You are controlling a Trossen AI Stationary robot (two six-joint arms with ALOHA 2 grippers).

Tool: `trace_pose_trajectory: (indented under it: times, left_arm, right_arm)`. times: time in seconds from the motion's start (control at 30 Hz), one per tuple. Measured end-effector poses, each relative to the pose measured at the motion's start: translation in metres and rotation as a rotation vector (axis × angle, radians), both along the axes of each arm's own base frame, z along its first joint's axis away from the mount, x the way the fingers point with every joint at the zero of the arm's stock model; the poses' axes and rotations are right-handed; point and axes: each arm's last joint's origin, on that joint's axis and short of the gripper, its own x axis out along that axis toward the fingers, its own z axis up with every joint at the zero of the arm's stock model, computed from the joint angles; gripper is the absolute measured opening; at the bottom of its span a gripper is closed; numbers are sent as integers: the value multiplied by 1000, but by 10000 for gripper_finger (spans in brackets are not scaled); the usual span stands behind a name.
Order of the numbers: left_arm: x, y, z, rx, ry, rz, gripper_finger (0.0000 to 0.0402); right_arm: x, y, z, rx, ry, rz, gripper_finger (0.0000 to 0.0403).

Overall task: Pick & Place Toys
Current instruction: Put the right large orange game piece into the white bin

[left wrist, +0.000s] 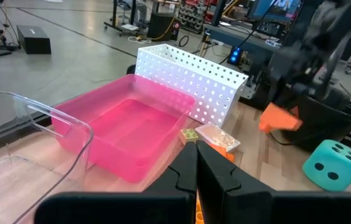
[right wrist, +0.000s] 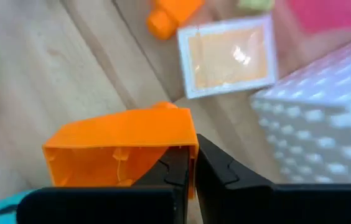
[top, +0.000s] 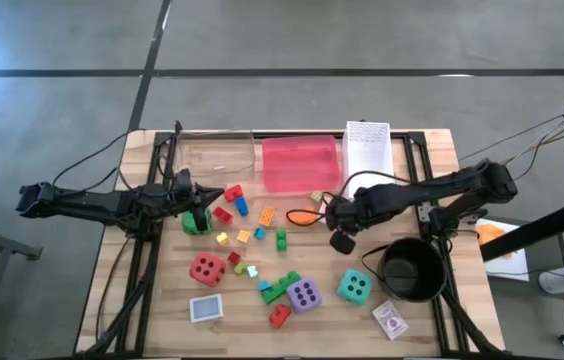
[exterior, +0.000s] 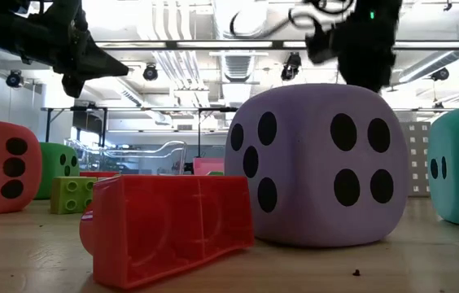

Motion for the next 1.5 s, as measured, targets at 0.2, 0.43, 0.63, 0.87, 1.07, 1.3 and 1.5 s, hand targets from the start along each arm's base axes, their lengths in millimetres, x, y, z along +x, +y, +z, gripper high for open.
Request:
trace_pose_trajectory:
  times: [0.2, 0.43, 0.63, 0.87, 1.07, 1.3, 1.5]
  left_arm:
    - [0, 0, 0, 0, 0, 0, 4]
    - [0, 0, 0, 0, 0, 0, 4]
    - [0, 0, 0, -1, 0, 0, 4]
    - [0, 0, 0, -1, 0, 1, 4]
    - [0, 0, 0, -2, 0, 1, 4]
    - [0, 0, 0, -2, 0, 1, 4]
    - [0, 0, 0, -2, 0, 1, 4]
  right_arm:
    - [-10, -12, 37, -143, 78, 23, 10]
    - [-24, -47, 64, -246, 105, -108, 10]
    - [-45, -87, 68, -238, 112, -254, 10]
    - [-56, -122, 48, -214, 221, -212, 10]
    - [-51, -140, 20, -200, 297, -158, 10]
    - [-52, -146, -8, -166, 350, -71, 10]
    - [-52, -144, -24, -125, 336, 42, 10]
